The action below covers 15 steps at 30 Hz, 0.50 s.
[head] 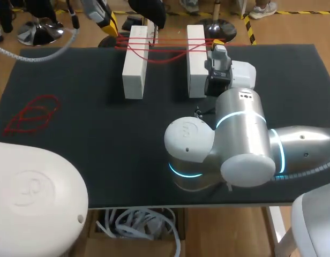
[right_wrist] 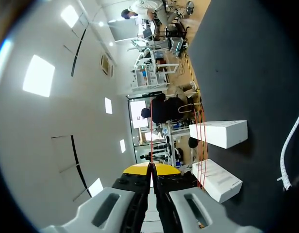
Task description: Grab the tape and strap the tape.
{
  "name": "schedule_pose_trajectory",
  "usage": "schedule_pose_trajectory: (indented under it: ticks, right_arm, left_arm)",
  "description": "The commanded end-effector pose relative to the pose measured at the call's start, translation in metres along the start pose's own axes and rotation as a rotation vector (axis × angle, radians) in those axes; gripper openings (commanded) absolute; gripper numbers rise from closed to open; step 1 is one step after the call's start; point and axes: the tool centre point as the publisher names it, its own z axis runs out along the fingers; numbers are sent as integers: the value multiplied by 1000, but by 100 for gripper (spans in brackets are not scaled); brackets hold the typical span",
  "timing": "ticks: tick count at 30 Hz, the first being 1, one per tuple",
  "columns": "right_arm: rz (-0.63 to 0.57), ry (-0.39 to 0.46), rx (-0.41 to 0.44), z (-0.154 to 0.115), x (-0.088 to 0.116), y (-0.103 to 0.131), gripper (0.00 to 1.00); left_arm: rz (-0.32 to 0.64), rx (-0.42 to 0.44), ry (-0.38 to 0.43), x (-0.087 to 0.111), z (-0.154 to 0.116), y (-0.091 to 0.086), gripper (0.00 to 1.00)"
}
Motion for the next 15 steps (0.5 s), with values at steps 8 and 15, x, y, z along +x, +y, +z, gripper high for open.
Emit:
schedule_pose_trajectory:
  ticks: [8, 15]
  right_arm:
    - [-2, -6, -2, 0, 3, 0, 0]
    - [-2, -6, -2, 0, 3, 0, 0]
  left_arm:
    - [-1, -6, 10, -1, 3, -9, 0]
    - [0, -6, 12, -2, 3, -9, 0]
